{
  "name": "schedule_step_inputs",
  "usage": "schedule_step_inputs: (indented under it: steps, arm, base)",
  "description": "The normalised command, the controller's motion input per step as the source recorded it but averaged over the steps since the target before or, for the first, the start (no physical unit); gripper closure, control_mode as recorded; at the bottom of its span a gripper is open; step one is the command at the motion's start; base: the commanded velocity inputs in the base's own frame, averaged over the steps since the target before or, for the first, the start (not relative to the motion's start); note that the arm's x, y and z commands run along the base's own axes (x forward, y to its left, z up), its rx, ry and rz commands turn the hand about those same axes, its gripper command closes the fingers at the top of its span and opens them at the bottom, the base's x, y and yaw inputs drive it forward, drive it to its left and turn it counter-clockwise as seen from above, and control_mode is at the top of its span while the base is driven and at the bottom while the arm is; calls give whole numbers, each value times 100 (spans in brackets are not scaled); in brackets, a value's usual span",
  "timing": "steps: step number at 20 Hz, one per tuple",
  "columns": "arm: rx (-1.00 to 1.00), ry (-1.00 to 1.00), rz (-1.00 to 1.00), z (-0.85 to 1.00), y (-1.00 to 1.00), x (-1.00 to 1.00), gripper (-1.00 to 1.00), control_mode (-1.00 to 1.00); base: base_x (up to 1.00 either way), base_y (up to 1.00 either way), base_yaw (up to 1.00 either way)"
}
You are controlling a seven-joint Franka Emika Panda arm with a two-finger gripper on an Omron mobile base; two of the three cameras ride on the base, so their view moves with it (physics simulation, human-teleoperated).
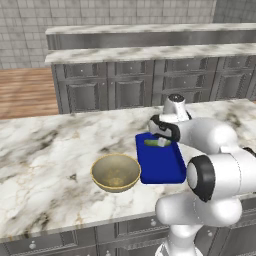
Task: Place the two vegetables and bowl onto the tray for setting up a vegetable dip station.
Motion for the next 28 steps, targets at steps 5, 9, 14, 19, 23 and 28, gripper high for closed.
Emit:
schedule_step_inputs:
  steps: [5, 9, 14, 19, 23, 28]
  arm:
    - [-8, 7, -18, 33, -28, 0, -100, -100]
    - [-3, 9, -16, 41, -28, 0, -100, -100]
    - [0, 12, -10, 43, -26, 4, -100, -100]
    - [0, 11, -6, 19, -29, 0, -100, -100]
    - [0, 6, -6, 0, -27, -14, -100, -100]
    - [0, 2, -11, 0, -19, -24, -100, -100]
  base:
    - [0, 0, 0]
    - [0, 0, 0]
    - [0, 0, 0]
    - [0, 0, 0]
    - [0, 0, 0]
    - [0, 0, 0]
